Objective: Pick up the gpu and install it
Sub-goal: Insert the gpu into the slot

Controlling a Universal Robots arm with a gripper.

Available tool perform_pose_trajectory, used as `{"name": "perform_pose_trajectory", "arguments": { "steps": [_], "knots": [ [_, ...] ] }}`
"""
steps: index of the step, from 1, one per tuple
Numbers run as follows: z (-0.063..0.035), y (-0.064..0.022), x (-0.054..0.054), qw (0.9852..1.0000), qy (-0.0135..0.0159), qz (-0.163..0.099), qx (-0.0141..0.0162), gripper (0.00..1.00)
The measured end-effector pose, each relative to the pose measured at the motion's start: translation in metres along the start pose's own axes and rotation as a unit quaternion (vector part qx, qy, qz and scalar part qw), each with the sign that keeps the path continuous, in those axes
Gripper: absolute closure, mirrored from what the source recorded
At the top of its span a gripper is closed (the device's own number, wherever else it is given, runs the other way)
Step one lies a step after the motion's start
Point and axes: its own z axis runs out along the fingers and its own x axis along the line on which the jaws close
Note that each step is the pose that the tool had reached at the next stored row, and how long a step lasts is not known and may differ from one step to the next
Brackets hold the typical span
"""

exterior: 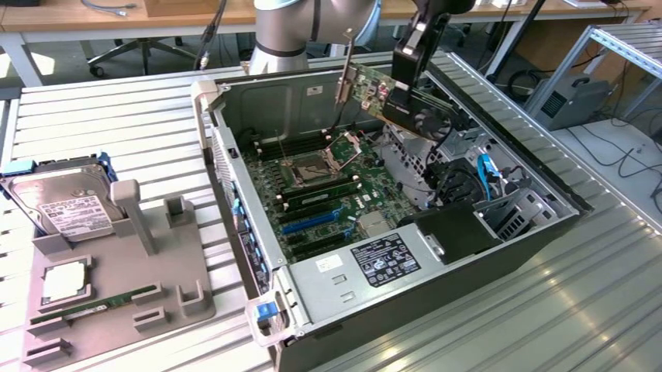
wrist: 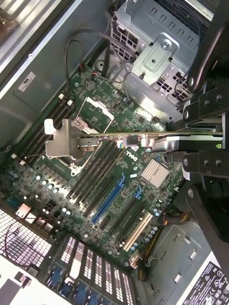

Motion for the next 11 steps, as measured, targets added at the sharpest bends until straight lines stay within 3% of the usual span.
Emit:
{"name": "perform_pose_trajectory", "arguments": {
  "steps": [11],
  "knots": [
    [0.0001, 0.0, 0.0, 0.9997, -0.0002, -0.025, -0.0006, 0.73]
  ]
}}
